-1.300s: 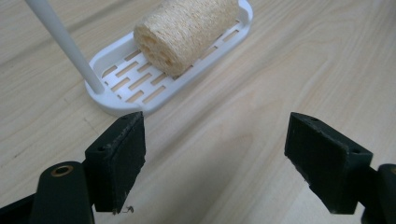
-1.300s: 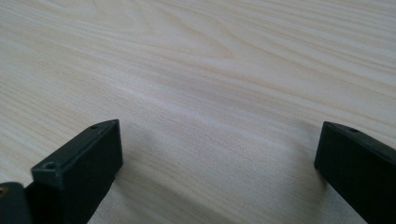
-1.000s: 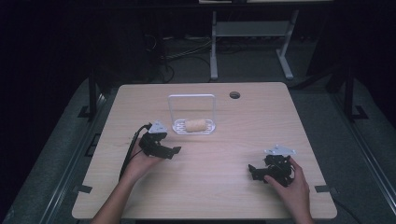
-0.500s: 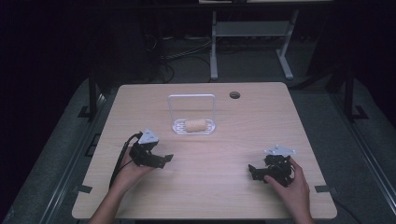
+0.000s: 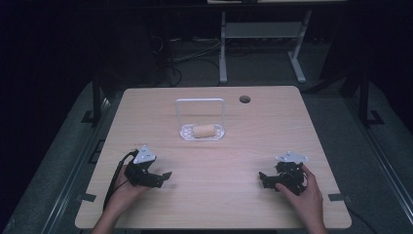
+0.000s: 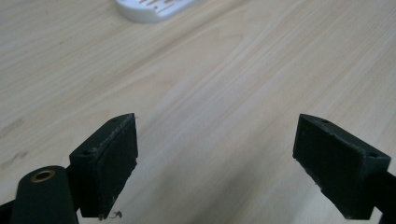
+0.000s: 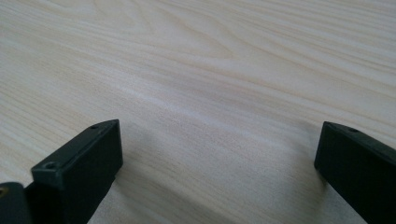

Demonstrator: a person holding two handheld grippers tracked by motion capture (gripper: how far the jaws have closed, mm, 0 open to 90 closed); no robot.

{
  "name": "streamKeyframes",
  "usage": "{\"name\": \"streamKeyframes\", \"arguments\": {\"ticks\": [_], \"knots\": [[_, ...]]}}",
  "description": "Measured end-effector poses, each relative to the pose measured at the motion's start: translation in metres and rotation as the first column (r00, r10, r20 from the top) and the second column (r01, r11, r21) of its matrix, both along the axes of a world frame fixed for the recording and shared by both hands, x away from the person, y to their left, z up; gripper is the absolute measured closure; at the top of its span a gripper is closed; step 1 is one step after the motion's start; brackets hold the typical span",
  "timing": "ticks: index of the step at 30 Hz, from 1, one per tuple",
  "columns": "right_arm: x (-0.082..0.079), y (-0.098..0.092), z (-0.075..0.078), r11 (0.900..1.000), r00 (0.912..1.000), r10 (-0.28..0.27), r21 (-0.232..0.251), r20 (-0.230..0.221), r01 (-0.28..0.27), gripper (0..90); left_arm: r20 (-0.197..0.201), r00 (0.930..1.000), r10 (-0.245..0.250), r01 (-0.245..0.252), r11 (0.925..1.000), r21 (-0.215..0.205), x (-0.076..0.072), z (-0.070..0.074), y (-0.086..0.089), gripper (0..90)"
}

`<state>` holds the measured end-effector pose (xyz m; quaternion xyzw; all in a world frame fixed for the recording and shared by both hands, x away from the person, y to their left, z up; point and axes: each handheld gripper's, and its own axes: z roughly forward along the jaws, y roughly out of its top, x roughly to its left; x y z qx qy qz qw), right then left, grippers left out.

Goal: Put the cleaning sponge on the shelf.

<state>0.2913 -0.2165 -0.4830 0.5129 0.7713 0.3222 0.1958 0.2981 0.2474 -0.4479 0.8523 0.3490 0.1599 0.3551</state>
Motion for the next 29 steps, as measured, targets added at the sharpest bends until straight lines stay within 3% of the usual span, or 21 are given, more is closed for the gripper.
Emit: {"name": "streamKeyframes", "arguments": {"ticks": [15, 19, 24, 29], "knots": [[0.000, 0.000, 0.000, 1.000, 1.0000, -0.002, 0.000, -0.002, 0.002, 0.5, -0.027, 0.9981, 0.055, -0.054, 0.9979, 0.036, -0.021, -0.020, 0.027, 13.3], [0.000, 0.000, 0.000, 1.000, 1.0000, -0.002, 0.000, -0.002, 0.002, 0.5, -0.034, 0.9979, 0.055, -0.055, 0.9984, 0.009, -0.021, -0.024, 0.030, 13.0], [0.000, 0.000, 0.000, 1.000, 1.0000, -0.001, 0.000, -0.002, 0.001, 0.5, -0.007, 0.9994, 0.035, -0.035, 0.9993, -0.016, -0.021, -0.027, 0.033, 12.8], [-0.001, 0.000, 0.000, 1.000, 1.0000, -0.006, 0.001, -0.002, 0.006, 0.6, -0.009, 0.9995, 0.032, -0.032, 0.9994, -0.013, -0.021, -0.027, 0.033, 12.9]]}}
